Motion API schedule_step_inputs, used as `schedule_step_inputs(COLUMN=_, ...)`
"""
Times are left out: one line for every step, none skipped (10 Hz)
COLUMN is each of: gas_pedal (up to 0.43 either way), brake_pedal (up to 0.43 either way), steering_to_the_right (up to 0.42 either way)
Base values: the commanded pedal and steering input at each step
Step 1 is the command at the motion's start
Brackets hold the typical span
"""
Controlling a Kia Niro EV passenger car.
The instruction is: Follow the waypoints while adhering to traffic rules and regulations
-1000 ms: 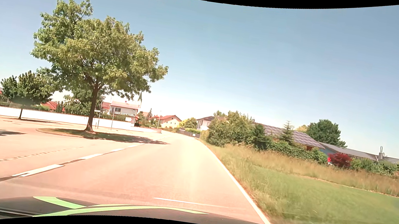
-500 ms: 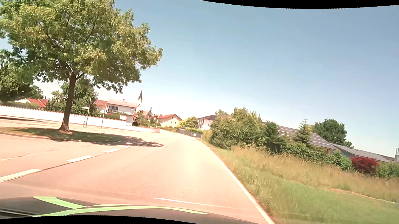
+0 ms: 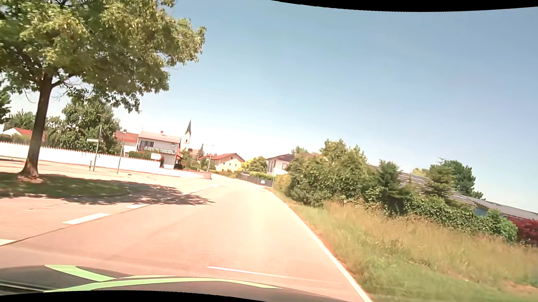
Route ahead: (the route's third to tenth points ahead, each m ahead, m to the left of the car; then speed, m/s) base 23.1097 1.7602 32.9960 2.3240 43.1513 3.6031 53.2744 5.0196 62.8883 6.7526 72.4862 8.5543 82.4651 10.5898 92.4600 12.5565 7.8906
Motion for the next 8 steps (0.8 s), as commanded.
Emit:
schedule_step_inputs(gas_pedal=0.059, brake_pedal=0.0, steering_to_the_right=0.003)
schedule_step_inputs(gas_pedal=0.059, brake_pedal=0.0, steering_to_the_right=0.002)
schedule_step_inputs(gas_pedal=0.059, brake_pedal=0.0, steering_to_the_right=0.001)
schedule_step_inputs(gas_pedal=0.059, brake_pedal=0.0, steering_to_the_right=0.001)
schedule_step_inputs(gas_pedal=0.059, brake_pedal=0.0, steering_to_the_right=0.0)
schedule_step_inputs(gas_pedal=0.059, brake_pedal=0.0, steering_to_the_right=-0.002)
schedule_step_inputs(gas_pedal=0.059, brake_pedal=0.0, steering_to_the_right=-0.004)
schedule_step_inputs(gas_pedal=0.059, brake_pedal=0.0, steering_to_the_right=-0.006)
